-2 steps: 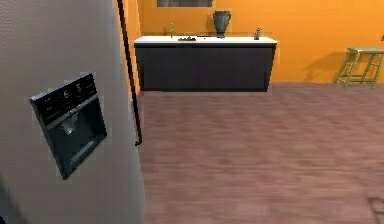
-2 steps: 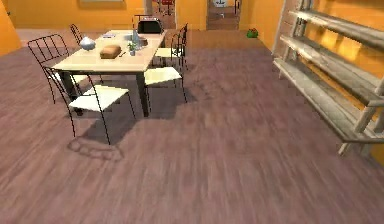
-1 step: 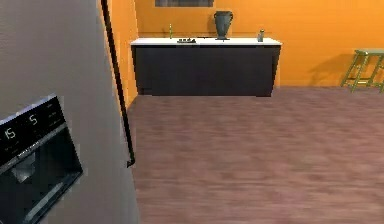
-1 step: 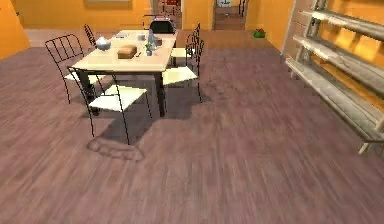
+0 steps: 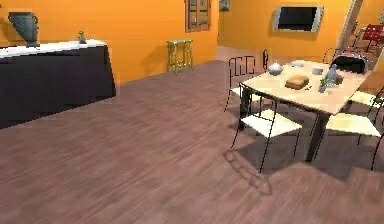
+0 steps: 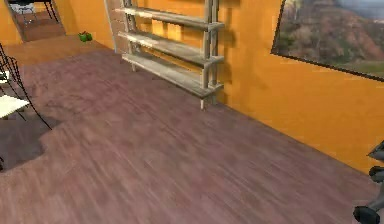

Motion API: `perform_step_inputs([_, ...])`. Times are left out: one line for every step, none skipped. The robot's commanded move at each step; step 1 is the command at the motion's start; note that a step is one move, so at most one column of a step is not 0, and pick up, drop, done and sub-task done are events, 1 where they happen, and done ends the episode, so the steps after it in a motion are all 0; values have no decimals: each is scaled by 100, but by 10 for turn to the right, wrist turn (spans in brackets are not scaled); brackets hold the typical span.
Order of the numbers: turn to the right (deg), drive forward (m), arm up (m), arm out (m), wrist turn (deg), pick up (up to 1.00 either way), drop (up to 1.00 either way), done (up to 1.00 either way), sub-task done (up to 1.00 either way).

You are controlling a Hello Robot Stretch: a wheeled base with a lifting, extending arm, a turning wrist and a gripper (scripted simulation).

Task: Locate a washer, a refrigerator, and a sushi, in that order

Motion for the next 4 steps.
perform_step_inputs([450,0,0,0,0,0,0,0,0])
perform_step_inputs([0,20,0,0,0,0,0,0,0])
perform_step_inputs([-450,0,0,0,0,0,0,0,0])
perform_step_inputs([-390,0,0,0,0,0,0,0,0])
